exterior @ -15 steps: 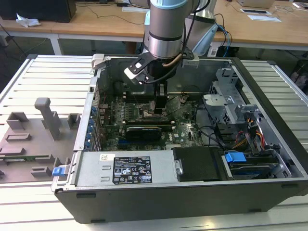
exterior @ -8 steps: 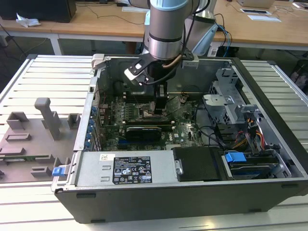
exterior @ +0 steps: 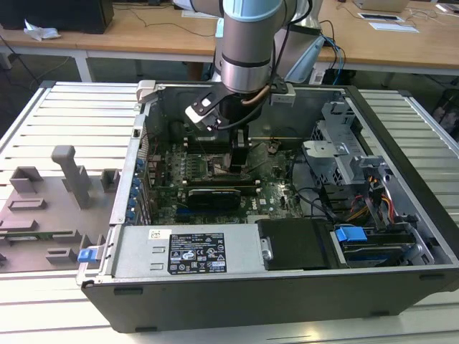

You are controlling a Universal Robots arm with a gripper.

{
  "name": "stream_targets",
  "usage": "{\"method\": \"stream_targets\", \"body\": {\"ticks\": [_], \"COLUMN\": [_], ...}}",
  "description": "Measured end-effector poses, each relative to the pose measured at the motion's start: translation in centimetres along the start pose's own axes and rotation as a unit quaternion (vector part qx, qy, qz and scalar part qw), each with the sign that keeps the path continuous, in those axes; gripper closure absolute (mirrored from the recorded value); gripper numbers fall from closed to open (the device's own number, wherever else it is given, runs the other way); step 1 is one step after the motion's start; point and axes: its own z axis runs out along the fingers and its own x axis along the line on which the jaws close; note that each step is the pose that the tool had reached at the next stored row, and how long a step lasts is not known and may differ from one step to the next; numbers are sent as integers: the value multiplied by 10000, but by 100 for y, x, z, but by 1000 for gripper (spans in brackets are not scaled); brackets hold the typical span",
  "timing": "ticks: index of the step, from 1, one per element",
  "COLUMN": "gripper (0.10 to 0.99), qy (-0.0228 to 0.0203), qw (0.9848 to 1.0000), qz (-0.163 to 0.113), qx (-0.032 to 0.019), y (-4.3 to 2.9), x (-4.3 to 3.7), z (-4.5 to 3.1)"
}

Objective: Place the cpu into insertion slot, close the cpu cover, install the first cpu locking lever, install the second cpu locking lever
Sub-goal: 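Place the cpu into insertion slot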

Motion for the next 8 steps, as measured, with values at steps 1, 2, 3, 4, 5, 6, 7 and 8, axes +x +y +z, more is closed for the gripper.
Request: {"method": "stream_targets", "body": {"ticks": [1,2,3,4,5,6,7,8], "gripper": [541,541,541,541,541,541,541,541], "qy": [0,0,-1,-2,-2,-2,-2,-2], "qw": [10000,10000,10000,10000,10000,10000,10000,10000], "qz": [0,0,0,0,1,2,-19,-45], "qx": [0,0,0,0,0,0,-1,-2], "y": [0,0,0,0,-1,-2,-1,-2], "x": [1,1,2,2,4,9,25,35], "z": [13,23,35,46,52,53,53,53]}}
